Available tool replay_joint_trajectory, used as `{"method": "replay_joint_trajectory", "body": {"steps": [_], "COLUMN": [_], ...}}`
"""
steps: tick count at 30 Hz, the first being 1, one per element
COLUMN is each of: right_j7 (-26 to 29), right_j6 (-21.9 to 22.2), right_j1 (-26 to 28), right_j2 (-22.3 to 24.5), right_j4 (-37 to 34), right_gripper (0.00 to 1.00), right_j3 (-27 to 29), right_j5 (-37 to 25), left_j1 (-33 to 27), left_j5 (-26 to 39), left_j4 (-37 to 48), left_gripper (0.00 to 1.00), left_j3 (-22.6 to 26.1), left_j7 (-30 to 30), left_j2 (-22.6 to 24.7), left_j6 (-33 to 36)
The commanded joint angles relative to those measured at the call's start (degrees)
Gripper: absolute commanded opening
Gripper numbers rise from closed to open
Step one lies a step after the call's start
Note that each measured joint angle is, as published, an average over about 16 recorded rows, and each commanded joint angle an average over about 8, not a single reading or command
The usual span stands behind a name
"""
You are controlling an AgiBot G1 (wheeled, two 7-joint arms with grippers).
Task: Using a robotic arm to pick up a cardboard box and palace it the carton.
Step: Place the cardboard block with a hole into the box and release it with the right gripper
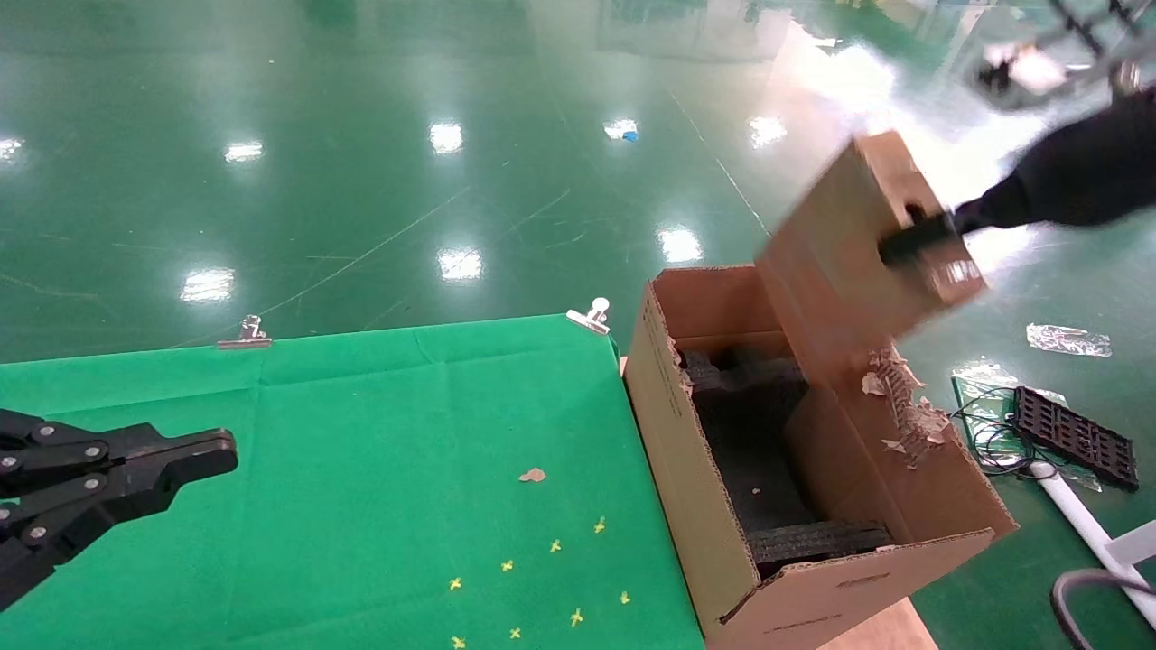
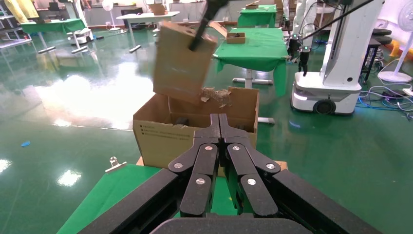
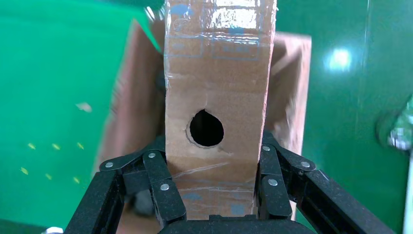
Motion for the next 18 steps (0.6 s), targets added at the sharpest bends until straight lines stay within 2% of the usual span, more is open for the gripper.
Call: {"method": "replay_joint_trajectory", "body": {"steps": [1, 10, 18], "right_j7": [-0.2, 0.7, 1.0], "right_j6": [-0.1, 0.8, 4.0], "right_j1": [-0.9, -7.9, -12.2], "right_j2": [0.8, 0.8, -0.3], "right_j4": [-1.0, -4.6, -7.4], "right_gripper": [0.0, 0.0, 0.0], "right_j3": [-0.7, -2.7, -3.5], "right_j5": [-0.8, -0.8, -1.2], "left_j1": [0.0, 0.0, 0.0], "left_j5": [0.0, 0.0, 0.0], "left_j4": [0.0, 0.0, 0.0], "left_gripper": [1.0, 1.0, 1.0], "left_j3": [0.0, 0.0, 0.1], "left_j7": [0.0, 0.0, 0.0], "left_j2": [0.0, 0.0, 0.0], "left_j6": [0.0, 0.0, 0.0]}}
